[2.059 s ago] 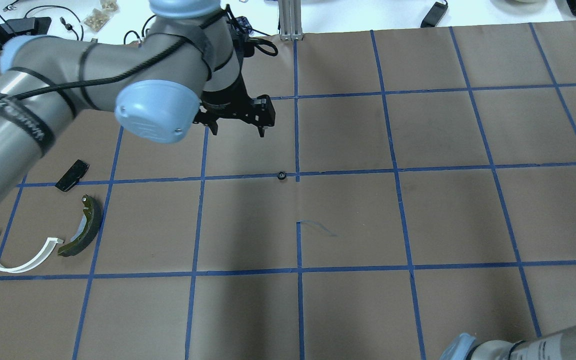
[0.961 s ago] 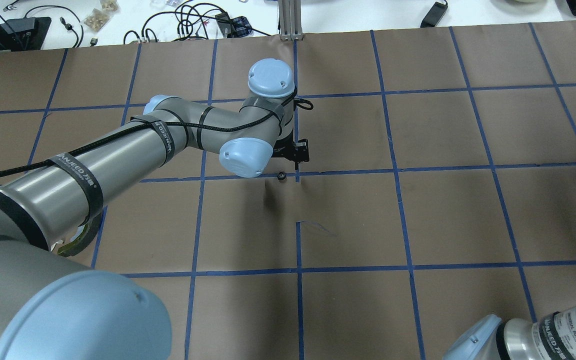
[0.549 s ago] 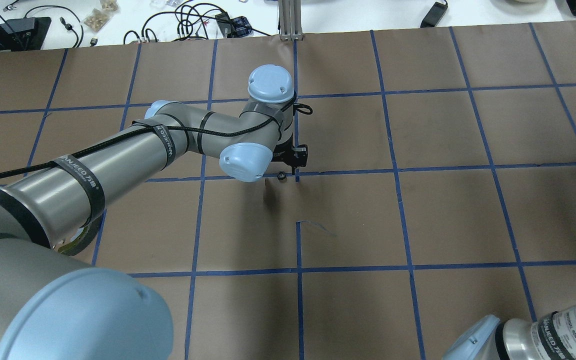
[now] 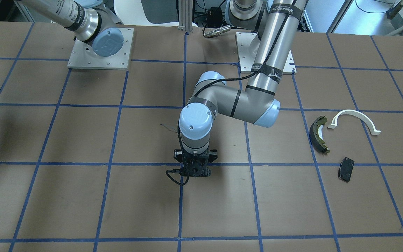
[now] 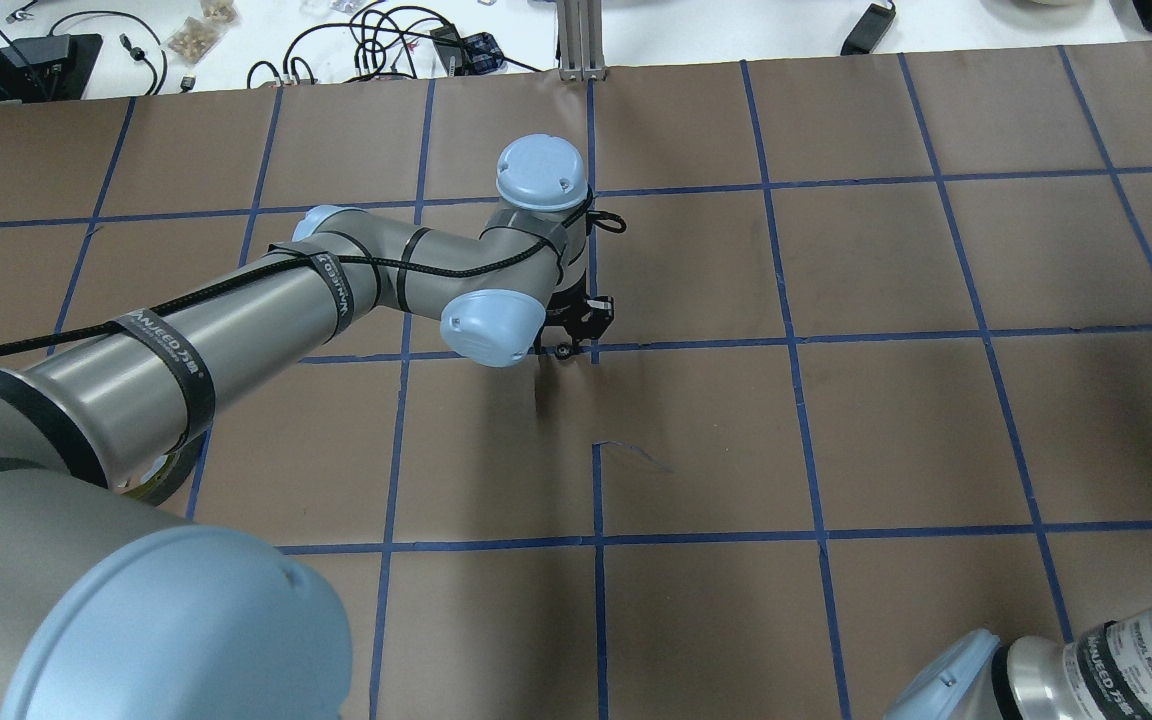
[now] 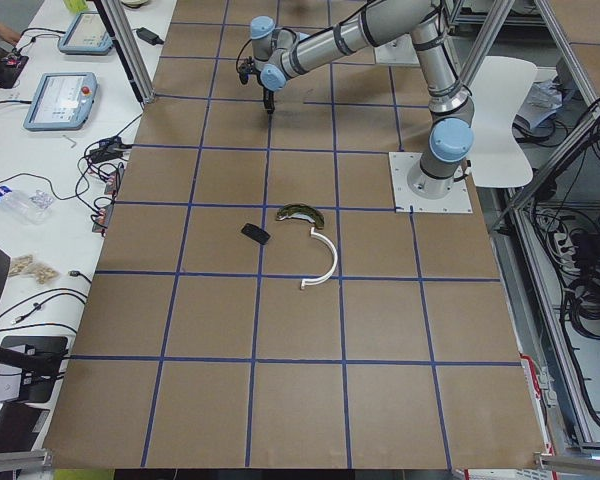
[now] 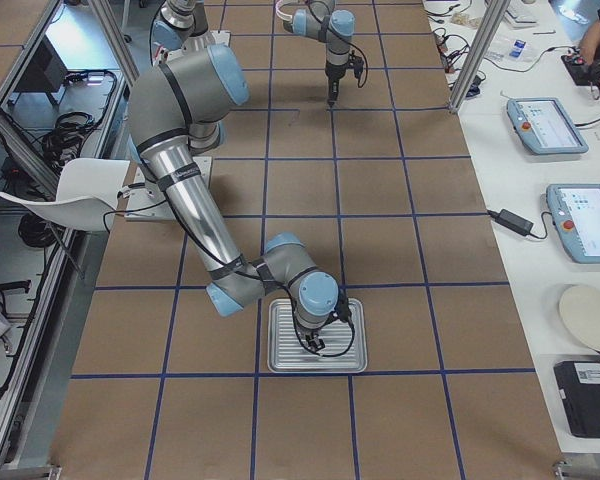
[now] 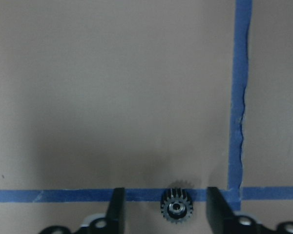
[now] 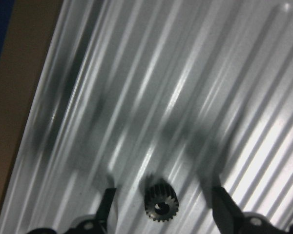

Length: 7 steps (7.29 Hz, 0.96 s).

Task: Place bearing gear from tray to pile

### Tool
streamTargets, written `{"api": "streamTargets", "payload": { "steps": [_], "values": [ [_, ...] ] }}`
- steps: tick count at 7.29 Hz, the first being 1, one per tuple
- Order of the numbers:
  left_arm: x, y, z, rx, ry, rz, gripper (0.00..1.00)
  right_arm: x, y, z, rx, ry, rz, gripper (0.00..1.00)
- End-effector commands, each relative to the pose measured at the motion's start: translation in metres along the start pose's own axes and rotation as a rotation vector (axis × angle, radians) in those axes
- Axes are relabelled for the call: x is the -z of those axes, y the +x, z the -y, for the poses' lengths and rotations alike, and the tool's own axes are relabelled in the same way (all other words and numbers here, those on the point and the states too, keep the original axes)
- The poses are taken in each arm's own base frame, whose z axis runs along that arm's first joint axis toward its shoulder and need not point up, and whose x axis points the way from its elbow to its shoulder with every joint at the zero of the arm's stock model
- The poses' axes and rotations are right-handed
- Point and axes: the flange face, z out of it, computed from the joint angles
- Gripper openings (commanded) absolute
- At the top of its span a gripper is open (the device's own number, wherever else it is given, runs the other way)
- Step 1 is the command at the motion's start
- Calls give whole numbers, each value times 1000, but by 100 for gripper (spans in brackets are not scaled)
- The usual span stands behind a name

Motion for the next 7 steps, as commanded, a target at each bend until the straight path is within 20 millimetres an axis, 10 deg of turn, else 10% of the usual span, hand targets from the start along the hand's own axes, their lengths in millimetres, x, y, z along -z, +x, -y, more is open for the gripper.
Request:
{"api": "streamTargets", "payload": {
  "steps": [1, 3, 5, 7],
  "values": [
    [5, -3, 2, -2, 9, -7, 0, 0, -1, 2, -4, -2, 3, 16],
    [28, -22, 10, -2, 35, -10, 0, 1, -2, 3, -1, -9, 0, 0],
    [51, -158, 36, -54, -23, 0, 0, 18, -5, 7, 5, -14, -18, 0],
    [57, -276, 30, -129, -33, 2, 0, 111, -65, 52, 58, -18, -18, 0]
  ]
}}
